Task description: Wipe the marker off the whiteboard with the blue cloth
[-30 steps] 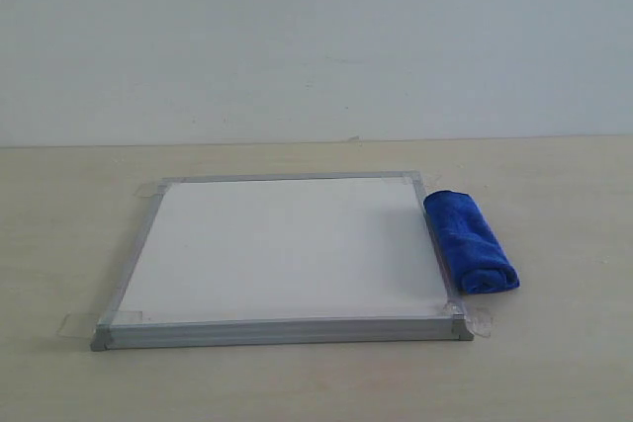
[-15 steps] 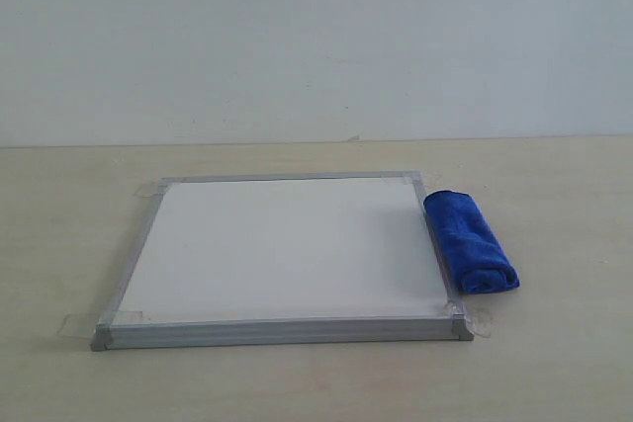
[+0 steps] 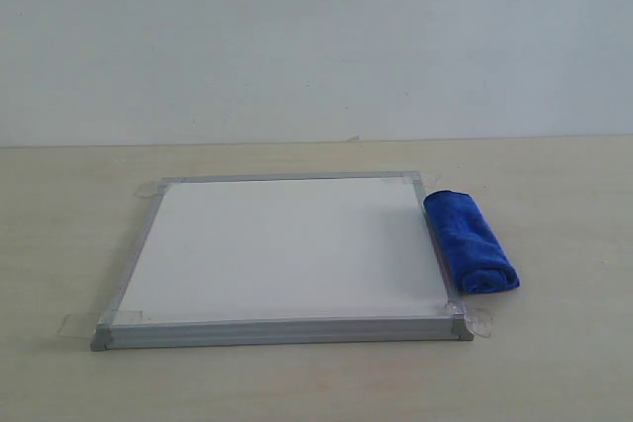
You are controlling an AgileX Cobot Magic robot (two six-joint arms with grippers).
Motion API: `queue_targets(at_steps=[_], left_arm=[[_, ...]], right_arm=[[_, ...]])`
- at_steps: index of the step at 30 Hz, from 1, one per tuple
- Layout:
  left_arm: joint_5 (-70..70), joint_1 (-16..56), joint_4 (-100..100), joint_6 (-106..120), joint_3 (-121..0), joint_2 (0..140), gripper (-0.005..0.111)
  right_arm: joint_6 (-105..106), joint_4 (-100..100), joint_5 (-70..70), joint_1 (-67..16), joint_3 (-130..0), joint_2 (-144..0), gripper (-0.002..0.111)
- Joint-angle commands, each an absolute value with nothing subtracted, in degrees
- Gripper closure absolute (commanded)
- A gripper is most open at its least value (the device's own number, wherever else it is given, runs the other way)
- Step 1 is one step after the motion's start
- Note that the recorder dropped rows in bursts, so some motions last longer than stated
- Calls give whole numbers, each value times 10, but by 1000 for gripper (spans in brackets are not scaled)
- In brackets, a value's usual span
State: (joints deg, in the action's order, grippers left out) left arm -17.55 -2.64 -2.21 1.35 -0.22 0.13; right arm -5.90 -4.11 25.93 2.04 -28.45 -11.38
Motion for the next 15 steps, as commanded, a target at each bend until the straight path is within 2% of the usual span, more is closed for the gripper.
queue_targets(at_steps=[1, 4, 9, 15], left_arm=[[-176, -28, -23, 8, 0, 0, 103], [-176, -28, -23, 8, 0, 0, 103], [-176, -28, -23, 8, 0, 0, 103], [-176, -28, -23, 8, 0, 0, 103]], right_arm=[[-52, -37, 172, 23, -163, -54, 108], [-52, -37, 133, 23, -73, -24, 108], [-53, -37, 96, 22, 0, -11, 108], [-53, -37, 150, 22, 0, 0, 108]])
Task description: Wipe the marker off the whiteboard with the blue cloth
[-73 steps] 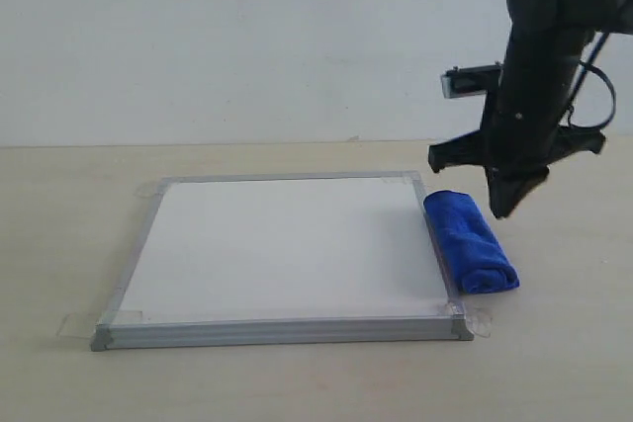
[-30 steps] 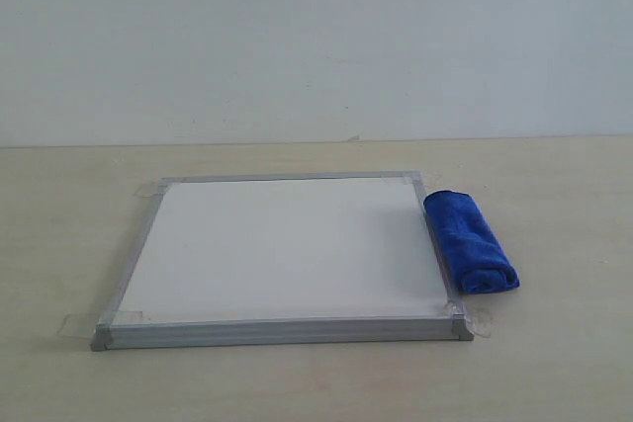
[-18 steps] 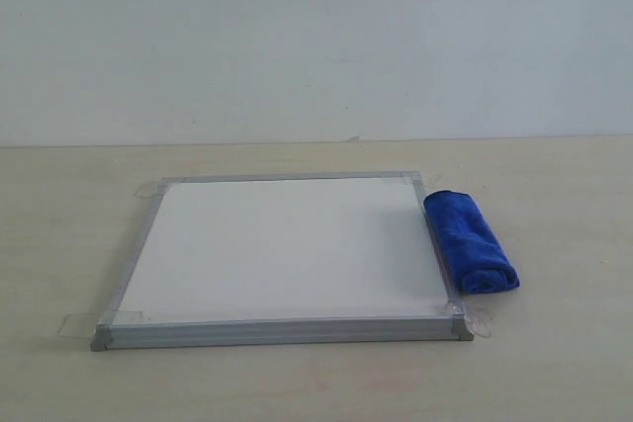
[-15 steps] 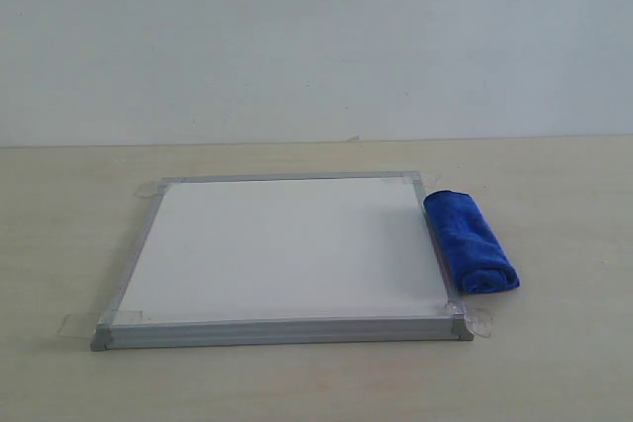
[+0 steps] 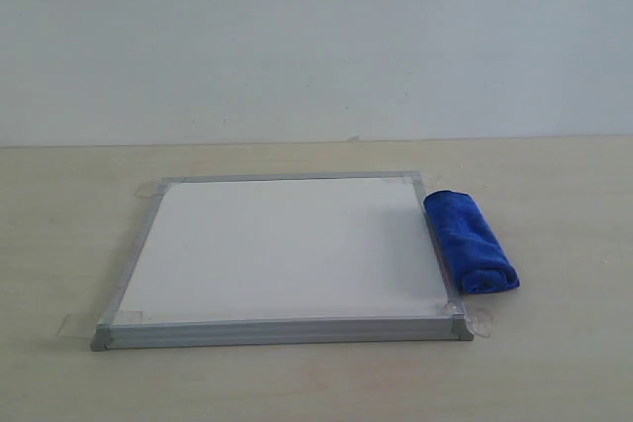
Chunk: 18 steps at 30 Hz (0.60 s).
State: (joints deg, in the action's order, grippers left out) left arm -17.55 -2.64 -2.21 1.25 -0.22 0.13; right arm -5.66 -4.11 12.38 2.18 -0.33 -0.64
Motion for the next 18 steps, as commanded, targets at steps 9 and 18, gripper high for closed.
queue_targets(at_steps=[9, 18], left_arm=[[-176, -28, -23, 8, 0, 0, 103], [-176, -28, -23, 8, 0, 0, 103]], right_arm=[[-16, -37, 195, 20, 0, 0, 108], [-7, -37, 195, -18, 0, 0, 108]])
